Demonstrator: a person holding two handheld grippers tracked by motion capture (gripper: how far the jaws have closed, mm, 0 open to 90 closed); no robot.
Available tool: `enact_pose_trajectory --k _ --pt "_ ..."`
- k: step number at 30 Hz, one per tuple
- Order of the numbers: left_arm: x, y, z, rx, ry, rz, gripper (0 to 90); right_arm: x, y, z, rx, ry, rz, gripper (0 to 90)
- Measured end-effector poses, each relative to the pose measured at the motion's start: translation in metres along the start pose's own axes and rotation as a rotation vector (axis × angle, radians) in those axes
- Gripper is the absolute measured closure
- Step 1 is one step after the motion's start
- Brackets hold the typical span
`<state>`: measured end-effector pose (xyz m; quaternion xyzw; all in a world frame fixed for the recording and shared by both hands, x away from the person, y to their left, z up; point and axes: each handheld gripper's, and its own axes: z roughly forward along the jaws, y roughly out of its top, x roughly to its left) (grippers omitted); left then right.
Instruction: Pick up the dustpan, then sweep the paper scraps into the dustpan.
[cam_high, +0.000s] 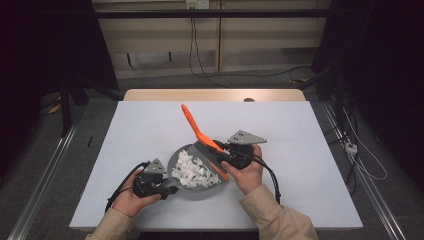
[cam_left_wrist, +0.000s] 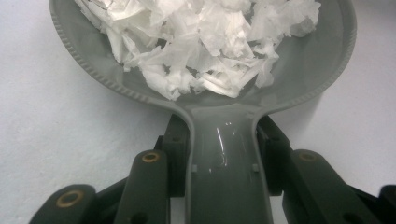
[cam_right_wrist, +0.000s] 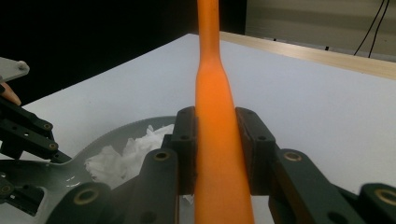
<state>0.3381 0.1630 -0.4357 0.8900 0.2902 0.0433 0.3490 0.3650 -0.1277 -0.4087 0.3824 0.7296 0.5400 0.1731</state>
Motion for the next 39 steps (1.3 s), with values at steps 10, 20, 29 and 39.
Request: enact_pose_trajectory --k 10,20,29,39 --pt "0.008 -0.006 -0.015 -0.025 0.030 -0.042 63.7 -0.021 0.002 -0.015 -0.018 -0.050 0.032 71.8" --pt "0.017 -0.007 -0.027 -0.061 0.032 -0.080 63.6 -0.036 -0.004 -0.035 -0.011 -0.105 0.033 71.8" --pt "0.025 -0.010 -0.037 -0.077 0.067 -0.102 63.6 -0.051 -0.007 -0.057 -0.021 -0.146 0.048 71.8" --pt "0.030 -0.011 -0.041 -0.087 0.080 -0.127 63.6 -0.068 -0.011 -0.076 -0.030 -0.189 0.068 71.7"
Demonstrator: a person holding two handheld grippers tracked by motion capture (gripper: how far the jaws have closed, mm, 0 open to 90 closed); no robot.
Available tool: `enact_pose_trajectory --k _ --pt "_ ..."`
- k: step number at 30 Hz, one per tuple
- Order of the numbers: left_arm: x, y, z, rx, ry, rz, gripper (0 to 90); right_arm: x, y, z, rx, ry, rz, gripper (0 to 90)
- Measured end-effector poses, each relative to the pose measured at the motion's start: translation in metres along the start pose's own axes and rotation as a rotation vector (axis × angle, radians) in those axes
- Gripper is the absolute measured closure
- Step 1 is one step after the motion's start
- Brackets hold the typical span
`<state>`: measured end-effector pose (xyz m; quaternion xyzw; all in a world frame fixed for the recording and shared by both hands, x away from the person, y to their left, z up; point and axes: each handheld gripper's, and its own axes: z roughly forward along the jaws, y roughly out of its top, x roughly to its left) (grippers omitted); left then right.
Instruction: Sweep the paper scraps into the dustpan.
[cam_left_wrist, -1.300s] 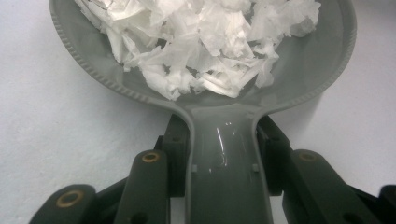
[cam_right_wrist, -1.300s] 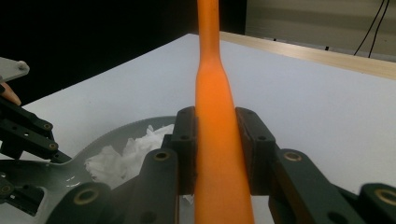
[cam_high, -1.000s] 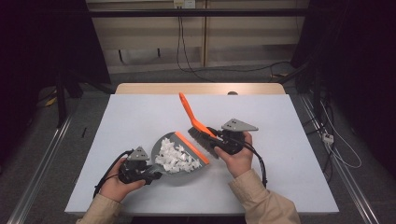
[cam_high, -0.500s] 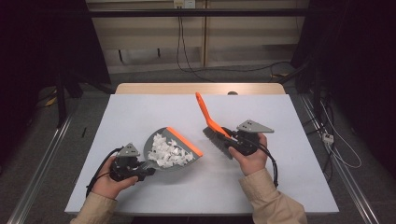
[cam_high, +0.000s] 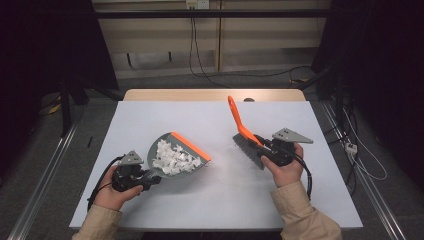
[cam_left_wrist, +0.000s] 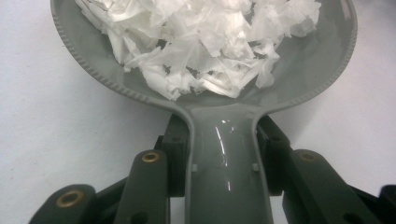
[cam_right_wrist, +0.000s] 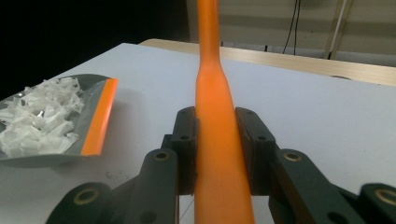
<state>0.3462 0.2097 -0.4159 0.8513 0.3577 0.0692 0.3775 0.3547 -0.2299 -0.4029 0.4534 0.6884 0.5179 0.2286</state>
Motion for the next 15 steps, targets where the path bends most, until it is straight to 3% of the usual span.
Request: enact_pose_trajectory --k 3,15 --pt "0.001 0.000 -0.002 -0.009 0.021 -0.018 63.6 -0.005 0.000 -0.003 -0.003 -0.015 0.000 71.8" --pt "0.009 -0.001 -0.006 -0.015 0.039 -0.058 63.6 -0.021 -0.002 -0.014 -0.019 -0.054 0.030 71.8"
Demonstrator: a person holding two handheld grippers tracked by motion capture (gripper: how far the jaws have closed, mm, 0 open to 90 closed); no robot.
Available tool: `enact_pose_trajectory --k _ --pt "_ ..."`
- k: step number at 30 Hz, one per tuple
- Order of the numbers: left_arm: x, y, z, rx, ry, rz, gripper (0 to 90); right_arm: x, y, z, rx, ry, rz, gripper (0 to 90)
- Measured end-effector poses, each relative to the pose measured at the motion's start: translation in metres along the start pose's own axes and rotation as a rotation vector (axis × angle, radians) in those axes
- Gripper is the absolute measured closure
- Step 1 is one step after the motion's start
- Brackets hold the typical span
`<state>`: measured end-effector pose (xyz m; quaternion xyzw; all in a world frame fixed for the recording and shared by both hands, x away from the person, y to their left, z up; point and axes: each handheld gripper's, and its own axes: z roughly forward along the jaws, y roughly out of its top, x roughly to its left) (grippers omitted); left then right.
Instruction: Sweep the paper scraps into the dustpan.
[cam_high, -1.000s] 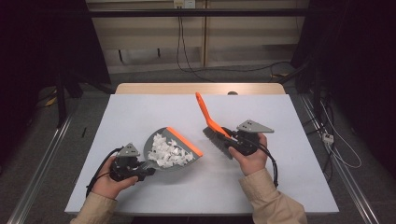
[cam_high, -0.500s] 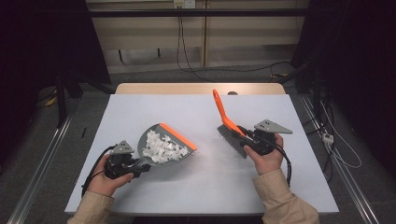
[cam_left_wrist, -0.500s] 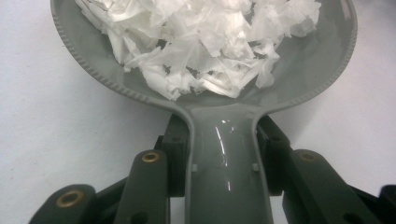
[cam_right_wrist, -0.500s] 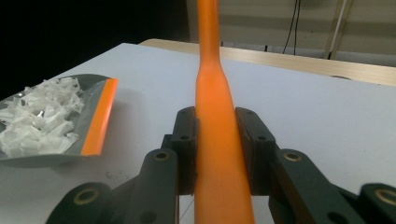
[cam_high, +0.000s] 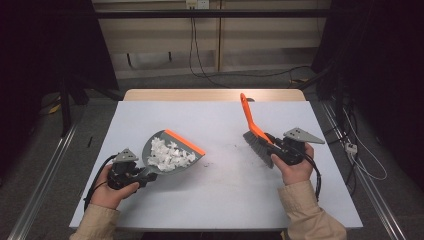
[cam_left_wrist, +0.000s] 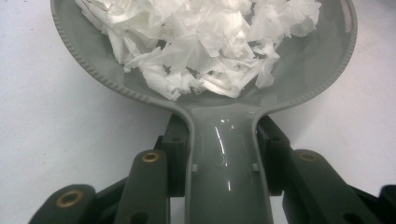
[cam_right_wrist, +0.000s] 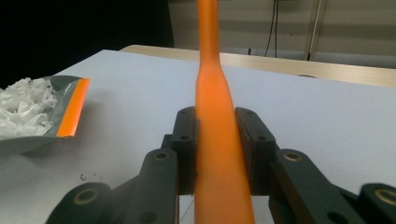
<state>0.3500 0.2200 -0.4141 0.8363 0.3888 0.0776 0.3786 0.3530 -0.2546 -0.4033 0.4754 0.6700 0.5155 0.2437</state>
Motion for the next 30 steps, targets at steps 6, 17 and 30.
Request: enact_pose_trajectory --k 6,17,30 --pt "0.003 0.000 0.000 -0.008 0.033 -0.021 63.5 -0.008 -0.002 -0.008 -0.009 -0.018 -0.005 71.7" --pt "0.011 -0.001 -0.001 -0.012 0.053 -0.055 63.5 -0.016 -0.005 -0.015 -0.014 -0.047 -0.003 71.7" --pt "0.020 -0.005 0.000 -0.001 0.111 -0.107 63.5 -0.026 -0.010 -0.021 -0.003 -0.078 0.004 71.8"
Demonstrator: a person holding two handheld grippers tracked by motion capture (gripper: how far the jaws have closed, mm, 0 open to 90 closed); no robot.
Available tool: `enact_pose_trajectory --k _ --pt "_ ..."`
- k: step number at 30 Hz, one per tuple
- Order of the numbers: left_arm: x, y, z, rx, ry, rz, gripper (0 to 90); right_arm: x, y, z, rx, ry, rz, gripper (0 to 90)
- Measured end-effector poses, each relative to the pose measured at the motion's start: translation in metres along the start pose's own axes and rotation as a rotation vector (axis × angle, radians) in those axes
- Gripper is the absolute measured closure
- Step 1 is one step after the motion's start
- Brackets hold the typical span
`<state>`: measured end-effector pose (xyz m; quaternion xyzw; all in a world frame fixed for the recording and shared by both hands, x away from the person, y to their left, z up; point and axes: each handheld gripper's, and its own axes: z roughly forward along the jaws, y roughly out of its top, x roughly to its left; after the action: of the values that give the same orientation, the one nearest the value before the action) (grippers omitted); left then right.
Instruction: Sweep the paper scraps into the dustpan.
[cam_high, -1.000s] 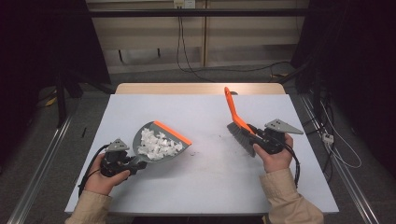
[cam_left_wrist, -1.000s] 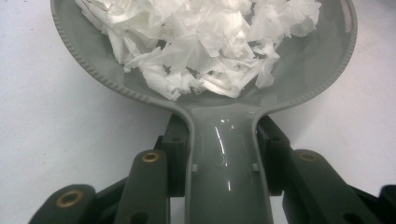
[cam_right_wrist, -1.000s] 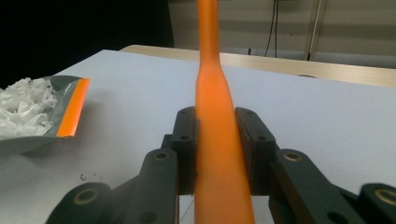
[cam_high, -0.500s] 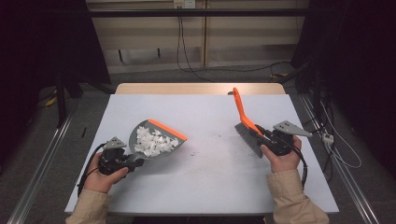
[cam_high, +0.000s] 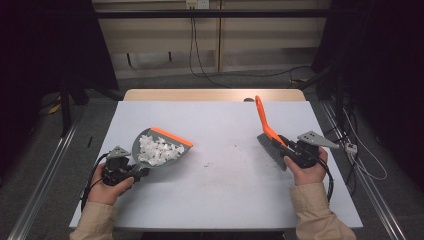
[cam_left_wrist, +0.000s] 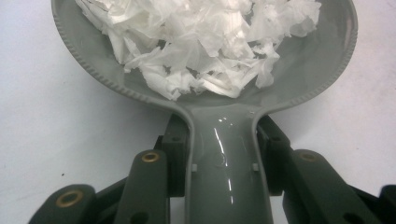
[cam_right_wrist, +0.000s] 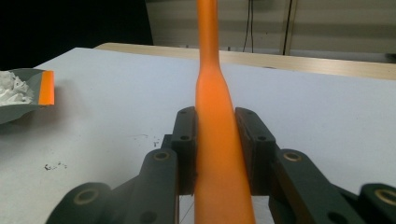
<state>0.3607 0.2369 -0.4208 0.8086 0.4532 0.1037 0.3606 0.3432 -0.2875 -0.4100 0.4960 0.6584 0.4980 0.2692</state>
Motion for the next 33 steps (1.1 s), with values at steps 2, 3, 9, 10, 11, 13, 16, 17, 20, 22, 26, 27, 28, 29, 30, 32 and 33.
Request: enact_pose_trajectory --k 2,3,9,10,11,13,16,17,20,22,26,27,28,29,30,32,33 --pt "0.001 0.000 0.000 0.002 0.013 0.003 63.5 -0.001 0.000 -0.001 0.000 -0.001 0.001 71.7" --pt "0.001 0.000 0.000 -0.002 0.021 0.002 63.5 -0.001 0.000 -0.001 -0.001 -0.003 -0.001 71.7" --pt "0.007 -0.002 -0.001 0.009 0.028 -0.028 63.5 -0.005 -0.001 -0.004 -0.004 -0.010 0.002 71.7" --pt "0.008 -0.003 -0.001 0.002 0.034 -0.038 63.5 -0.005 -0.001 -0.005 -0.004 -0.014 0.001 71.7" --pt "0.009 -0.003 -0.001 0.005 0.038 -0.044 63.5 -0.006 -0.002 -0.005 -0.005 -0.015 0.001 71.7" --pt "0.011 -0.004 0.000 0.003 0.050 -0.063 63.5 -0.007 -0.002 -0.006 -0.006 -0.017 0.003 71.7" --pt "0.014 -0.006 0.001 0.002 0.079 -0.082 63.5 -0.008 -0.002 -0.006 -0.004 -0.025 0.008 71.7" --pt "0.015 -0.006 0.001 0.002 0.084 -0.079 63.5 -0.009 -0.002 -0.006 -0.004 -0.026 0.006 71.7" --pt "0.017 -0.006 0.002 -0.015 0.100 -0.100 63.5 -0.011 -0.003 -0.006 -0.004 -0.033 0.008 71.7" --pt "0.018 -0.006 0.002 -0.012 0.112 -0.102 63.5 -0.011 -0.003 -0.006 -0.005 -0.036 0.010 71.7" --pt "0.019 -0.007 0.004 -0.006 0.130 -0.105 63.4 -0.014 -0.003 -0.006 -0.003 -0.047 0.010 71.7" --pt "0.019 -0.007 0.005 -0.002 0.127 -0.113 63.4 -0.014 -0.003 -0.006 0.001 -0.049 0.012 71.7" --pt "0.020 -0.007 0.005 -0.006 0.133 -0.113 63.4 -0.016 -0.004 -0.005 0.000 -0.053 0.010 71.7" --pt "0.020 -0.007 0.005 -0.010 0.136 -0.120 63.4 -0.016 -0.004 -0.005 0.002 -0.055 0.010 71.7" --pt "0.020 -0.007 0.006 -0.017 0.142 -0.123 63.4 -0.017 -0.004 -0.006 0.004 -0.059 0.010 71.7" --pt "0.020 -0.007 0.006 -0.016 0.148 -0.132 63.4 -0.019 -0.004 -0.007 0.005 -0.062 0.011 71.7" --pt "0.020 -0.007 0.005 -0.010 0.150 -0.132 63.4 -0.020 -0.005 -0.007 0.001 -0.064 0.010 71.7"
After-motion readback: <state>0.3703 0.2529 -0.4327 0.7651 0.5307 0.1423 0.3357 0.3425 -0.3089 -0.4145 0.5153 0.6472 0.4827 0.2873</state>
